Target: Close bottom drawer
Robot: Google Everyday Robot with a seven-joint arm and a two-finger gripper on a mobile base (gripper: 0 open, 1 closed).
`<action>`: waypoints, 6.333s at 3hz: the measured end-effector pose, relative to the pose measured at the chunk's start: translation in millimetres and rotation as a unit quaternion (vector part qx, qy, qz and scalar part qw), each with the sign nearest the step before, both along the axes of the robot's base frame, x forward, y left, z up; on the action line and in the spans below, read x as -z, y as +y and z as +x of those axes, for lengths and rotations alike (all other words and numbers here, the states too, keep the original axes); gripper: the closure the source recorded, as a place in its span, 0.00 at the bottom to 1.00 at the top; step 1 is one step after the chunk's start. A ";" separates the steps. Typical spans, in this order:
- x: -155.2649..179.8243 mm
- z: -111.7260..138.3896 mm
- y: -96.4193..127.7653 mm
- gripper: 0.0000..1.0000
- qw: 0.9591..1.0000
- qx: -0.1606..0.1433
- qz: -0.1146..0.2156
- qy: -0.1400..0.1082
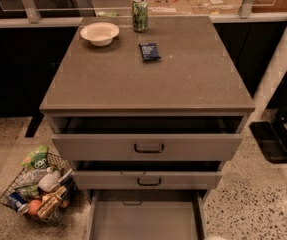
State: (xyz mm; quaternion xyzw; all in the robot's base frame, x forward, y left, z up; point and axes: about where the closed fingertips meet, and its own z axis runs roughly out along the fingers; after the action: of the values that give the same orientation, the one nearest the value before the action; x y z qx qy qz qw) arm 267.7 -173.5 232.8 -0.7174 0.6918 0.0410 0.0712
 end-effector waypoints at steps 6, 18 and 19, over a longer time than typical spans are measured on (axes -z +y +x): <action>70.9 -32.0 13.4 1.00 0.998 0.000 0.044 0.045; 118.2 61.2 90.6 1.00 0.984 -0.135 -0.015 -0.113; 123.0 87.2 89.0 1.00 0.983 -0.132 -0.036 -0.126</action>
Offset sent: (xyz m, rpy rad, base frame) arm -0.0013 0.0002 -0.0011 -0.0007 0.0023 0.0010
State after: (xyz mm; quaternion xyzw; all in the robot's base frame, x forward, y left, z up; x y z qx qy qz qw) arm 354.9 -84.5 109.9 -0.8037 0.5778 -0.0660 0.1259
